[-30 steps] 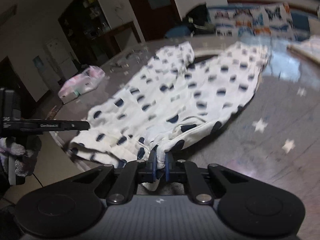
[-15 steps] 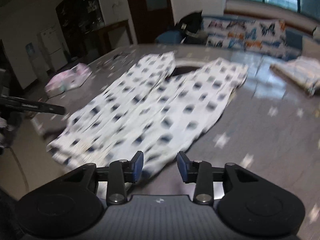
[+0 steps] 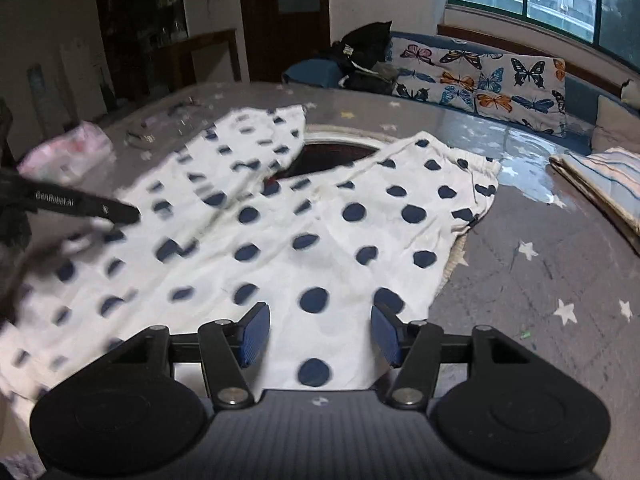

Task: Fold clothes

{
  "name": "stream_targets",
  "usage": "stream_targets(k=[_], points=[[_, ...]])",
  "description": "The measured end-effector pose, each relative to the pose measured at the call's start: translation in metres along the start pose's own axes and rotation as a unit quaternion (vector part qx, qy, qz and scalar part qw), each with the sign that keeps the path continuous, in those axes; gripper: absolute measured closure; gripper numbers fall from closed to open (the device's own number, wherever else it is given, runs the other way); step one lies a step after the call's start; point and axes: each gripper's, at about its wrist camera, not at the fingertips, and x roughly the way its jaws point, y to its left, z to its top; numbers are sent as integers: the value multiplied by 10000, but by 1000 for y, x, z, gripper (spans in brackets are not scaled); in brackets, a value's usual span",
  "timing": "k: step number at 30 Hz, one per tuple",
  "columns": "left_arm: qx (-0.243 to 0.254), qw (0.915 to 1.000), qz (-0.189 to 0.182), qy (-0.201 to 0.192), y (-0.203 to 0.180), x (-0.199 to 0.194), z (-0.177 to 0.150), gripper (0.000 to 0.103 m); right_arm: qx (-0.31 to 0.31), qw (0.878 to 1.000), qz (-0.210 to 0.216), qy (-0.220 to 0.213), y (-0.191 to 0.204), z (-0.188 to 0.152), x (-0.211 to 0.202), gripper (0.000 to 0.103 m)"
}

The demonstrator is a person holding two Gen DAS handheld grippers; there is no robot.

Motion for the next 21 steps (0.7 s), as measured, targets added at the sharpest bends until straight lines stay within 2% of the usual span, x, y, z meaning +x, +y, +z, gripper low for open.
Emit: stream_targets(k=[4,11,16,21], points=[[228,9992,322,-45,4,2,-3,95,-62,9988,-472,147,-5,-10,0,38],[288,9968,737,-79,22,-4,-3,95,261,9966,-731,292,-31,-19,-15,39],[301,9958,867,-55,17,-5,13,94,113,9963,-847,-23,-46,5,-20,38],[460,9965,686,-153,-2,3,30,94,424,9956,-822,-133,-65,39,7,38]])
